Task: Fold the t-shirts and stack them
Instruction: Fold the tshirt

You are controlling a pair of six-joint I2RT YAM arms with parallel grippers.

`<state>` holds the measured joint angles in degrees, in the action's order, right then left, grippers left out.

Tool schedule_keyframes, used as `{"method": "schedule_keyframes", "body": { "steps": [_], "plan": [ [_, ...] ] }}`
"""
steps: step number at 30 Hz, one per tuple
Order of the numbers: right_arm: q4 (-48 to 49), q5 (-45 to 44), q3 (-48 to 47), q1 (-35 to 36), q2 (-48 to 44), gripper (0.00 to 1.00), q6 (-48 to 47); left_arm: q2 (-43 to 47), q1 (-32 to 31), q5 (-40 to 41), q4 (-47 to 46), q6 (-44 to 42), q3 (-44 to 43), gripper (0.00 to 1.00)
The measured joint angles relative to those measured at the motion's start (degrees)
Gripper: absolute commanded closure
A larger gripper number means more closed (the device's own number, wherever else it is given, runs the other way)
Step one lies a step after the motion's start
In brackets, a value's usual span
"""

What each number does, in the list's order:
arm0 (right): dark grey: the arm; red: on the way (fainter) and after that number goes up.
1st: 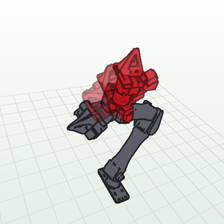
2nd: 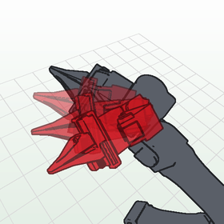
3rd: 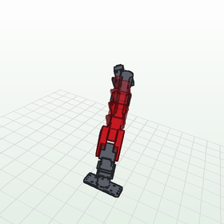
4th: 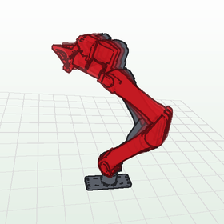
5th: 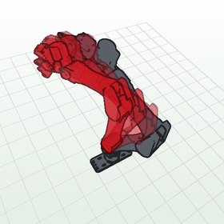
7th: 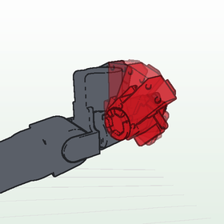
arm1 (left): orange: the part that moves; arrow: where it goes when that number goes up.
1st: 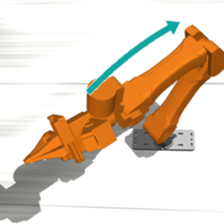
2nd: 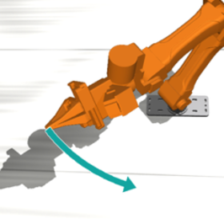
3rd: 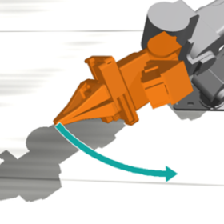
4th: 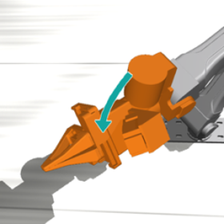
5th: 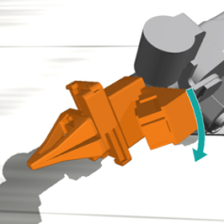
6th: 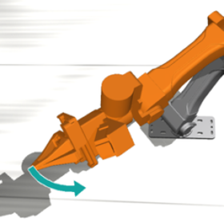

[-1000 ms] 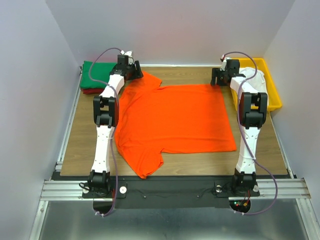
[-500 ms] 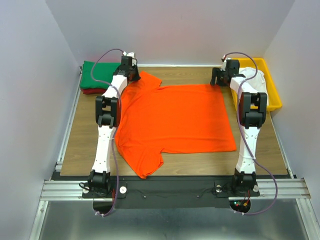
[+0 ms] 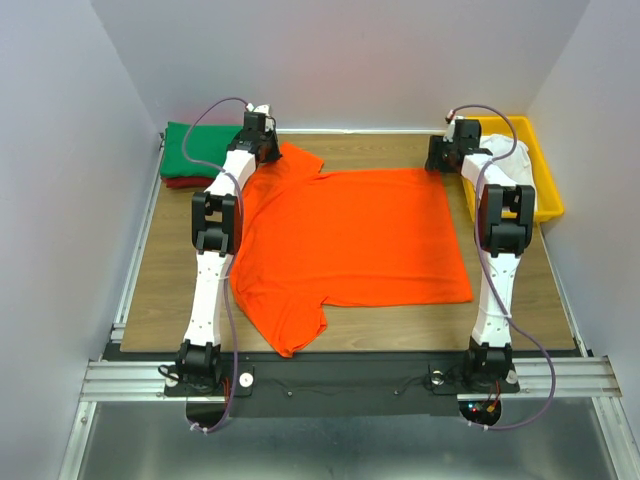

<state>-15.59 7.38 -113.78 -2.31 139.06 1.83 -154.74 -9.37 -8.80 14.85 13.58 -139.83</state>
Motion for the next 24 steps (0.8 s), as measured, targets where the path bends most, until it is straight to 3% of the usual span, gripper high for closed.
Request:
{"method": "schedule_keyframes", "body": {
  "steps": [4,14,22,24],
  "plan": [
    [0.09,0.68,-0.07,-0.50,0.04,0.39,0.57,0.00,0.00,-0.07,0.00,0.00,0.02,1.00],
    [0.17,1.60,-0.07,-0.63,0.04,0.63,1.36,0.02,0.11,-0.70,-0.61,0.07,0.42,1.00],
    [0.15,2.99,-0.04,-0.63,0.04,0.98,2.12,0.33,0.76,-2.86,-2.34,0.55,1.73,1.00],
    [0.17,3.15,-0.04,-0.63,0.04,0.99,2.08,0.74,1.03,-4.00,-3.21,0.55,2.73,1.00]
  ]
}}
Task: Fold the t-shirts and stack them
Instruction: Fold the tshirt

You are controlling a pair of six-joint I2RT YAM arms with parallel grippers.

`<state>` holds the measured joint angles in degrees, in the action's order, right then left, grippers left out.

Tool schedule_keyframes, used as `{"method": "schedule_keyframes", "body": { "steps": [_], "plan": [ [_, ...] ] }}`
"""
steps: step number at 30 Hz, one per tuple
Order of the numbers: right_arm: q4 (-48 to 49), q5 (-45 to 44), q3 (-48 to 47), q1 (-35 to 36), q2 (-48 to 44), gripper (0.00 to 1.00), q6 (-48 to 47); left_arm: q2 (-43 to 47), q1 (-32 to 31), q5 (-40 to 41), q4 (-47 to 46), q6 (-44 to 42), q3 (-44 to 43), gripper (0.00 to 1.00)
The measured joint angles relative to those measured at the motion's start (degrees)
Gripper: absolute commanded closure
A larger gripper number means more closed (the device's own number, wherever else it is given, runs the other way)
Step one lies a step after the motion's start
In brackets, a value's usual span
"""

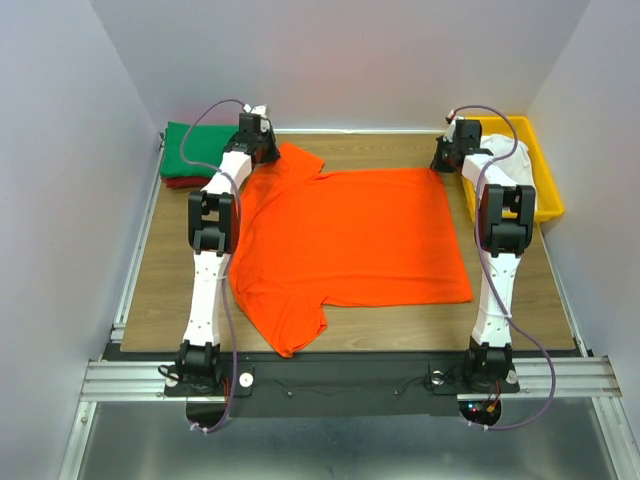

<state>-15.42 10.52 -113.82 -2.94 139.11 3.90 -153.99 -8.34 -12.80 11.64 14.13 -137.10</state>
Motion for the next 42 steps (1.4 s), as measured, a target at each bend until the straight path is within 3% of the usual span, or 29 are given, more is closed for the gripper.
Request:
{"method": "schedule_keyframes", "body": {
  "steps": [10,24,42],
  "plan": [
    [0.00,0.79,0.31,-0.17,-0.39,1.00,-0.04,7.82,0.68,-2.84,-3.15,-5.84,12.90,1.00],
    [0.52,3.72,1.92,-1.62,-4.28,0.99,-0.42,17.70,0.66,-2.84,-7.54,-16.70,23.47,1.00],
    [0.96,9.11,9.05,-3.48,-10.73,0.99,-2.21,38.62,0.66,-4.59,-19.45,-24.22,51.30,1.00]
  ]
}}
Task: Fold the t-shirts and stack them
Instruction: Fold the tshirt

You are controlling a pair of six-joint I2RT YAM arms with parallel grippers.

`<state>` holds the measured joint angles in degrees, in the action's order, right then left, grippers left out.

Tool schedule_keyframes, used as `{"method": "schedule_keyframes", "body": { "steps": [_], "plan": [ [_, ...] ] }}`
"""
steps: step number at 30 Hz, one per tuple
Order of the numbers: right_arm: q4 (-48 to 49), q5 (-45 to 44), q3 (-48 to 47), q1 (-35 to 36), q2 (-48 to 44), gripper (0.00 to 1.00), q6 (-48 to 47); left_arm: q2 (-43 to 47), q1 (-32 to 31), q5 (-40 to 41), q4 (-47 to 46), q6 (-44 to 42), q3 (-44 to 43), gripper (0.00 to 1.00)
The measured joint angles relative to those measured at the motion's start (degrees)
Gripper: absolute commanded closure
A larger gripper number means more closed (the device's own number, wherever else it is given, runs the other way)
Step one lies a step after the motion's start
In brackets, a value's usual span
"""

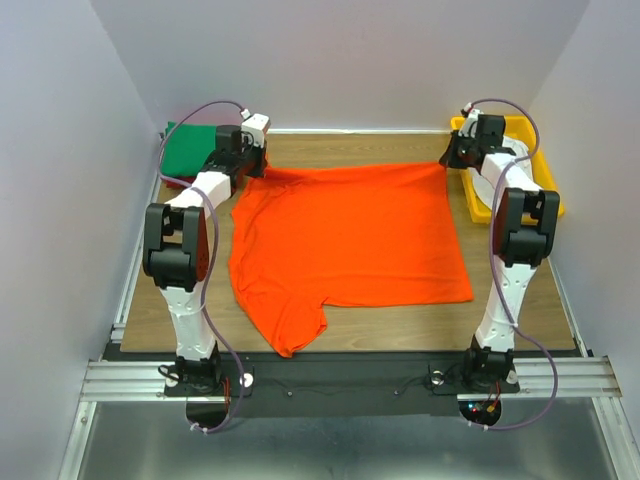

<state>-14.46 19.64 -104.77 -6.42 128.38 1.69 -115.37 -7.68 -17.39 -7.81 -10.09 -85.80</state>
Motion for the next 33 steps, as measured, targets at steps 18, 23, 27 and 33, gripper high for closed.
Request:
{"method": "schedule_keyframes", "body": {
  "steps": [18,23,27,33],
  "plan": [
    [1.38,4.92,10.40,-1.03,-7.72,0.99,-5.40,17.97,-0.11,-0.96,-3.28,0.07,18.64,1.00],
    [1.33,5.53,14.43,-1.14,-9.20,0.99,-6.95,19.65,-0.50,-0.52,-2.60,0.11,23.12,1.00],
    [1.27,5.73,17.18,-1.11,-10.25,0.99,-8.48,20.76,-0.81,-0.11,-1.97,0.09,26.93,1.00],
    [1.44,5.31,21.05,-1.14,-11.45,0.99,-10.80,21.49,-1.01,0.74,-0.48,-0.63,30.73,1.00]
  ]
}}
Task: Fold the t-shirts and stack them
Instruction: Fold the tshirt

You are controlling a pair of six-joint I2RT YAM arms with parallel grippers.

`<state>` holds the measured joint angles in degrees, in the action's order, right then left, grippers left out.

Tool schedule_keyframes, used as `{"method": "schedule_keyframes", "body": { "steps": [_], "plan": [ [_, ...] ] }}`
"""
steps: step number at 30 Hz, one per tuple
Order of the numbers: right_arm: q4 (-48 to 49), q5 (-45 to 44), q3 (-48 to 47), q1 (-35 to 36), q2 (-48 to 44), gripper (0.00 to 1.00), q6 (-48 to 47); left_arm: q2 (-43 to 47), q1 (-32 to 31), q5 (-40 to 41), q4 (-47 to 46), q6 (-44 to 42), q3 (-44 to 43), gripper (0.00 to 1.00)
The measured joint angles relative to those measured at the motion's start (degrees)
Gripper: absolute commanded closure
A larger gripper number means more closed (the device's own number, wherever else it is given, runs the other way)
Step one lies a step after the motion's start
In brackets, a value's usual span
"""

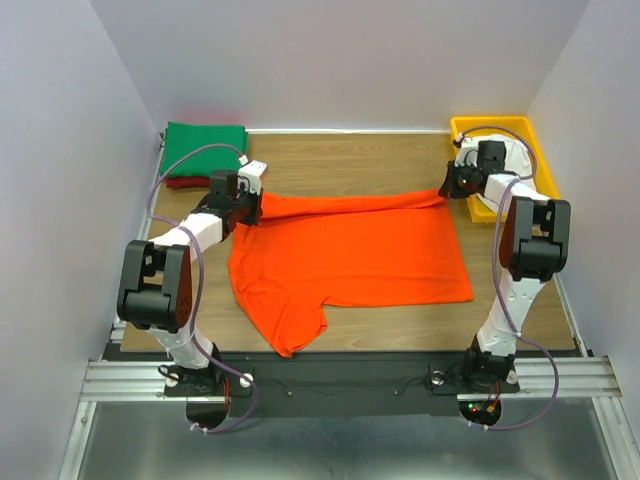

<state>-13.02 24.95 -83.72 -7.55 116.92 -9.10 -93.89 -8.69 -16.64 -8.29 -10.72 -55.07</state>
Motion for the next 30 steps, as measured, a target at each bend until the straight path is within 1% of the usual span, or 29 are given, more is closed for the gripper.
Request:
{"method": "schedule_keyframes", "body": {
  "steps": [7,14,23,25,30],
  "plan": [
    [-0.20,-1.20,3.04,0.00,0.00,0.99,-1.86,0.11,-0.92,1.68,1.42,-1.81,1.73,1.00],
    [-0.02,-2.69,3.98,0.00,0.00,0.99,-3.89,-0.31,-2.49,4.11,2.10,-2.99,1.81,1.00],
    [-0.02,-3.10,4.04,0.02,0.00,0.99,-4.68,-2.73,-2.56,5.60,4.20,-3.41,1.49,1.00],
    [-0.07,-3.08,4.04,0.02,-0.11,0.99,-4.63,-2.73,-2.56,5.77,6.05,-3.45,-0.24,1.00],
    [-0.26,-3.06,3.65,0.02,-1.77,0.99,-4.61,-2.69,-2.56,5.81,7.28,-3.67,-5.79,1.00]
  ]
}}
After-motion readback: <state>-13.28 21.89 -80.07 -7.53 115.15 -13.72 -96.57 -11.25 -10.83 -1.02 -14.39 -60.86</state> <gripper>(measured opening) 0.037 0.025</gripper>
